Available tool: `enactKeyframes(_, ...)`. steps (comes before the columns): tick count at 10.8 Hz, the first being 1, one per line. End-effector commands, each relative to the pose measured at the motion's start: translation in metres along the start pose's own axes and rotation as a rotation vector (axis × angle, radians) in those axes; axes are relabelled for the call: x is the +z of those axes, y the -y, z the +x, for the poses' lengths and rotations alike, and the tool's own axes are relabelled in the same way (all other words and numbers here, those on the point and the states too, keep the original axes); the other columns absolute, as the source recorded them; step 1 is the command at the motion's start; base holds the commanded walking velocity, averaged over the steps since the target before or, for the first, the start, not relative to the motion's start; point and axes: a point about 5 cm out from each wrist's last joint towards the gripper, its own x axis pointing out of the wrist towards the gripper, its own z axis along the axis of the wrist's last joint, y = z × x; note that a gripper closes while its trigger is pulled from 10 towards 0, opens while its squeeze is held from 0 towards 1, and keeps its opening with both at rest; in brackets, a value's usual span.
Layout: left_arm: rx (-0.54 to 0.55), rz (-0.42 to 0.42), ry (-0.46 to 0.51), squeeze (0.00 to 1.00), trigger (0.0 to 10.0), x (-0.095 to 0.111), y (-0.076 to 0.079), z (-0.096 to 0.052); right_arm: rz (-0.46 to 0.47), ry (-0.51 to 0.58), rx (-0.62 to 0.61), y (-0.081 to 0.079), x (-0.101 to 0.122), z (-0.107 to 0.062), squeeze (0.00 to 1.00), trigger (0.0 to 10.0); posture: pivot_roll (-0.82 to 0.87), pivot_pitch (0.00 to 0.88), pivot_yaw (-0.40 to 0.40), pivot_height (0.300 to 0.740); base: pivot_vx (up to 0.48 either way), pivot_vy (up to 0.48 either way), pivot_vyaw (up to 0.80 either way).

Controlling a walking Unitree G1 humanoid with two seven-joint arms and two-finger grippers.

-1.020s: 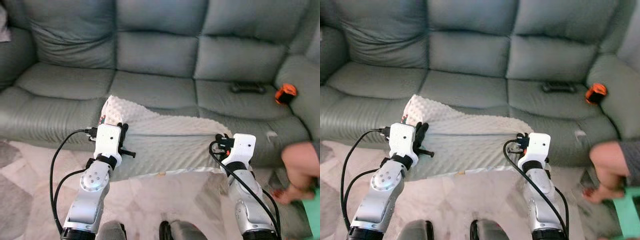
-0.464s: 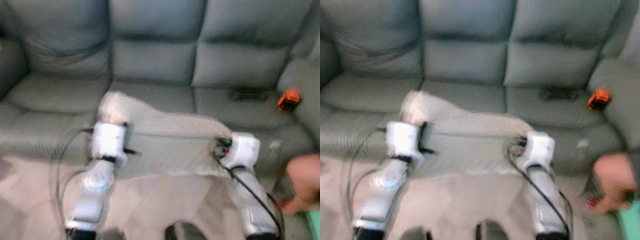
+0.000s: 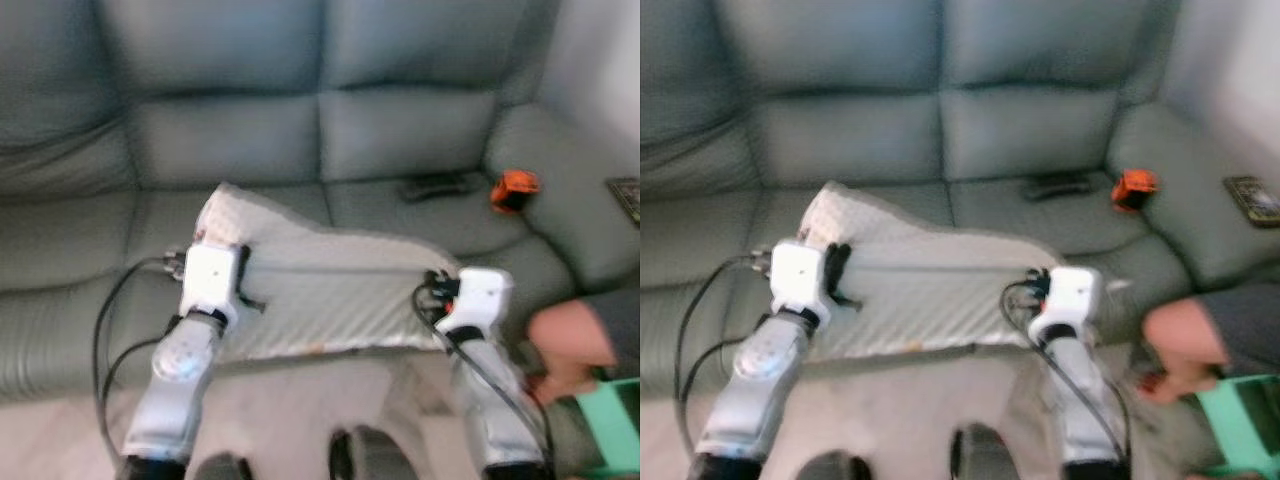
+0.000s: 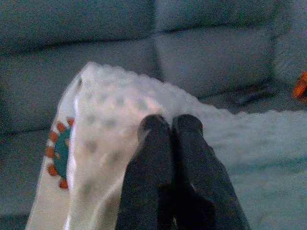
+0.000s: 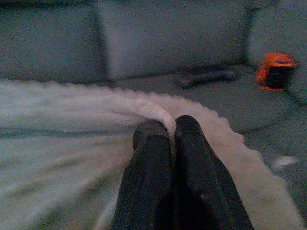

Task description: Move the pillow to the sofa

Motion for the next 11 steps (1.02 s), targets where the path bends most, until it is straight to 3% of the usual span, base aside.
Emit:
enactKeyframes(1, 0.054, 0.03, 0.004, 0.0, 10.0, 0.002, -0.0167, -0.004, 0.012, 0.025, -0.021, 0.0012, 0.0049, -0.0004, 0.0, 10.0, -0.05, 0.131, -0.057, 0.74, 0.262, 0.401, 0.0)
enactKeyframes(7, 0.069, 0.075, 0.035, 0.0, 10.0, 0.0063, -0.0172, -0.0045, 0.02, 0.018, -0.008, -0.0009, 0.0035, 0.0, 0.0, 10.0, -0.05, 0.134, -0.056, 0.74, 0.041, 0.448, 0.0)
enactKeyframes(11, 0.093, 0.099, 0.045, 0.0, 10.0, 0.0068, -0.0161, -0.0046, 0.013, 0.021, 0.023, -0.0021, 0.0045, 0.001, 0.0, 10.0, -0.04, 0.136, -0.062, 0.74, 0.0, 0.0, 0.0)
